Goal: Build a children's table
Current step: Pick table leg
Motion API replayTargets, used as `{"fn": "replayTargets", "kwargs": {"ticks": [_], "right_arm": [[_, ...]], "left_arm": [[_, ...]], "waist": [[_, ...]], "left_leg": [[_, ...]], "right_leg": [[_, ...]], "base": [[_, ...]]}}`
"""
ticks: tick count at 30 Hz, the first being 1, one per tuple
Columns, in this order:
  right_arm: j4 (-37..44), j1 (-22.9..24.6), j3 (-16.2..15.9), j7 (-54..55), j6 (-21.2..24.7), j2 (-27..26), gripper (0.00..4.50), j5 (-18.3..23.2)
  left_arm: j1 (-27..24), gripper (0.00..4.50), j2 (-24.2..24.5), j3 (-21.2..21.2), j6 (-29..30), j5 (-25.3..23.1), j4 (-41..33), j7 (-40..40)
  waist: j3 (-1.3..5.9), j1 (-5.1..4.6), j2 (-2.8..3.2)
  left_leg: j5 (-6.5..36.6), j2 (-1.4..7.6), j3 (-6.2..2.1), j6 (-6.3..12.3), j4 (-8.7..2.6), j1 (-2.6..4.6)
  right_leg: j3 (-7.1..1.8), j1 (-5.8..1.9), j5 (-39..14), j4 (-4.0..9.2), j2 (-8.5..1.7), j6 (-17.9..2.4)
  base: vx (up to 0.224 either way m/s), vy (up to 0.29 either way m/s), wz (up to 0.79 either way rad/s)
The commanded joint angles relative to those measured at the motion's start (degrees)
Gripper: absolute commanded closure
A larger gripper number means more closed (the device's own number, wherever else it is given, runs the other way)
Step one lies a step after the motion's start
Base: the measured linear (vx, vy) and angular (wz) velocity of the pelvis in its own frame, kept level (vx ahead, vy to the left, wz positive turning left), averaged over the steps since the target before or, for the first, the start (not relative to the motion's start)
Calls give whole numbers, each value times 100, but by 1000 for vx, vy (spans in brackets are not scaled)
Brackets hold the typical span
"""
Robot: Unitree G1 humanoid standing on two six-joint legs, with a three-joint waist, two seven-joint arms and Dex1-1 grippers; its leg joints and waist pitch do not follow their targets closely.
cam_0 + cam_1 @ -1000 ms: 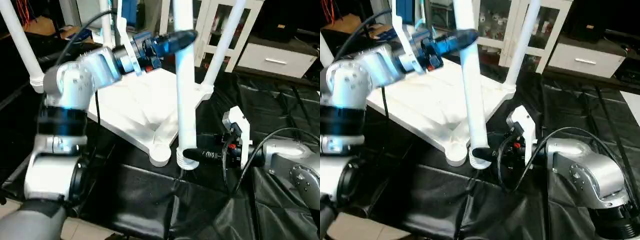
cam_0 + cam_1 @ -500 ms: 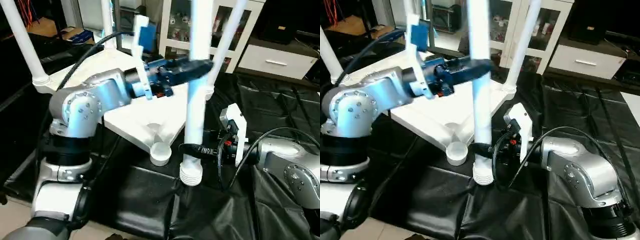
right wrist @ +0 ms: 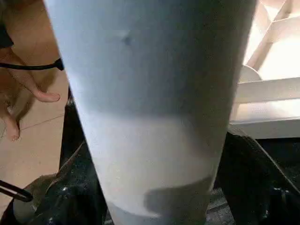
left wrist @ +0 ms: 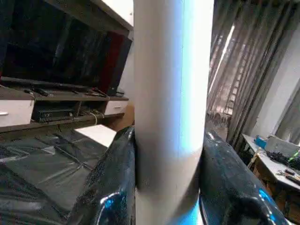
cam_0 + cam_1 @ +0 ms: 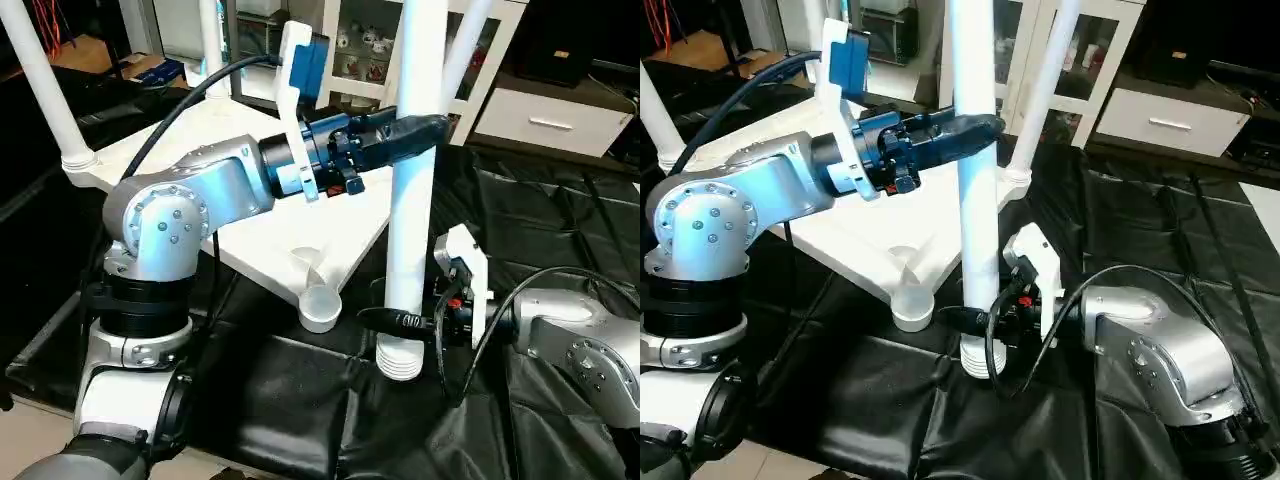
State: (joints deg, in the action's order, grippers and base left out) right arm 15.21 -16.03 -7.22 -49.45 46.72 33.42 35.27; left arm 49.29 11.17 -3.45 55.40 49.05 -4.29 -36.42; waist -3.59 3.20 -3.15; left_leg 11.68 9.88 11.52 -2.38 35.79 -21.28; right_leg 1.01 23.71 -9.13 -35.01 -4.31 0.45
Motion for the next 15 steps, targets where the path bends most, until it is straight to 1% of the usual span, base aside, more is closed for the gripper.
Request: {"fn": "replayTargets", "kwargs": {"ticks": [1, 5, 8, 10, 11, 12, 15], "right_arm": [[75, -8, 60, -64, -45, 93, 144, -73], [62, -12, 76, -85, -61, 134, 144, -50], [59, -7, 87, -103, -56, 145, 144, -37], [56, -6, 89, -118, -50, 147, 144, -25], [57, -5, 88, -135, -44, 149, 161, -11], [65, 0, 92, -150, -30, 149, 161, 13], [77, 9, 105, -160, -2, 141, 190, 57]], "left_arm": [[66, 291, 13, -21, 71, 70, -173, 7], [53, 291, 50, -6, 94, 146, -201, 48], [49, 291, 45, -9, 99, 152, -199, 43], [50, 291, 49, 6, 102, 145, -195, 20], [51, 291, 49, 9, 108, 146, -193, 5], [53, 291, 49, 11, 113, 144, -191, -8], [55, 291, 49, 21, 120, 144, -194, -32]], "waist": [[378, -10, 35], [386, -9, 34], [385, -11, 28], [385, -11, 34], [386, -10, 35], [384, -11, 34], [383, -10, 35]], "left_leg": [[1167, 267, -159, -160, -455, 89], [1104, 272, -163, -152, -456, 83], [1088, 268, -156, -125, -452, 83], [1055, 270, -156, -118, -453, 83], [1046, 271, -157, -117, -453, 83], [1068, 269, -153, -119, -451, 86], [1086, 270, -156, -121, -453, 82]], "right_leg": [[-157, -240, -1872, 441, -278, -983], [-157, -249, -1706, 419, -280, -1024], [-157, -248, -1677, 418, -275, -1040], [-157, -248, -1630, 412, -275, -1058], [-157, -251, -1617, 410, -276, -1064], [-158, -247, -1639, 416, -276, -1066], [-158, -252, -1663, 416, -278, -1063]], "base": [[0, 0, 0], [0, 0, 0], [0, 0, 0], [0, 0, 0], [0, 0, 0], [0, 0, 0], [0, 0, 0]]}}
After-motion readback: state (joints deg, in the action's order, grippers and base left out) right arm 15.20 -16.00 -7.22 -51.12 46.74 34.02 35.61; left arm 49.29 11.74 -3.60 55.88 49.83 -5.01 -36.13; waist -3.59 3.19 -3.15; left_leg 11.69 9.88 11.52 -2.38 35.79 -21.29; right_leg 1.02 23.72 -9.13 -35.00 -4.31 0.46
